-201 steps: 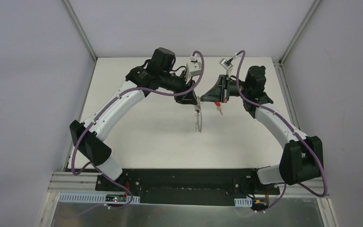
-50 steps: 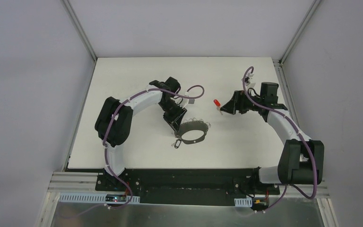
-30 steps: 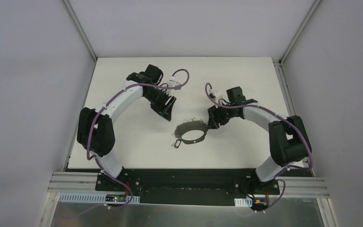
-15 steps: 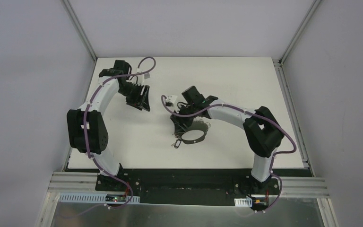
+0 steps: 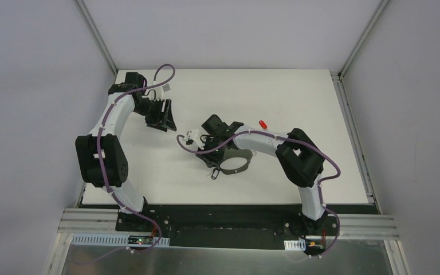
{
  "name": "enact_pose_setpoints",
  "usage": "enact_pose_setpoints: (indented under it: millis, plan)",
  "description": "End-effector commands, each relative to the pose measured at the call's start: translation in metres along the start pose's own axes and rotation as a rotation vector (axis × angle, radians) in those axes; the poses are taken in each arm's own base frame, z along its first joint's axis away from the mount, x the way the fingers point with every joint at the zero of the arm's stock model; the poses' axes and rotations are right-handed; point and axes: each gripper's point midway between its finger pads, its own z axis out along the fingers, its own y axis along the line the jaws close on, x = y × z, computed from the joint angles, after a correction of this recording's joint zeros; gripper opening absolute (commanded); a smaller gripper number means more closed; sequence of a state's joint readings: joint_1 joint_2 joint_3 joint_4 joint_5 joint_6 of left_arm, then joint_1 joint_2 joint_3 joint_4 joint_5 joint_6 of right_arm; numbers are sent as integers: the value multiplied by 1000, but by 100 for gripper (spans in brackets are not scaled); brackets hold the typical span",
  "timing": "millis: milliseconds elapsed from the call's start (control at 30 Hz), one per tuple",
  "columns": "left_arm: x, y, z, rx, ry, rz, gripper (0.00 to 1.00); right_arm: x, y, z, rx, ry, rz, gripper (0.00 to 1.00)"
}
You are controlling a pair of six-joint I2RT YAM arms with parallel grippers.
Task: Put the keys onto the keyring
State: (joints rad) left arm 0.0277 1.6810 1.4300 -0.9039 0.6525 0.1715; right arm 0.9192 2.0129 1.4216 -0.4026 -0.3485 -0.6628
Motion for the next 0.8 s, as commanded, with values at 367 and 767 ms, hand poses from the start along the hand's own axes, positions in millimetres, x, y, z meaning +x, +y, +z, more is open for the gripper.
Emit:
enact_pose_setpoints:
  millis: [367, 767]
  plan:
    - [-10, -21, -13, 81, -40, -10, 55, -2, -11, -9, 64, 50, -81, 11]
    - [-18, -37, -20, 161, -61, 86, 55, -27, -8, -38, 55, -39, -76, 0]
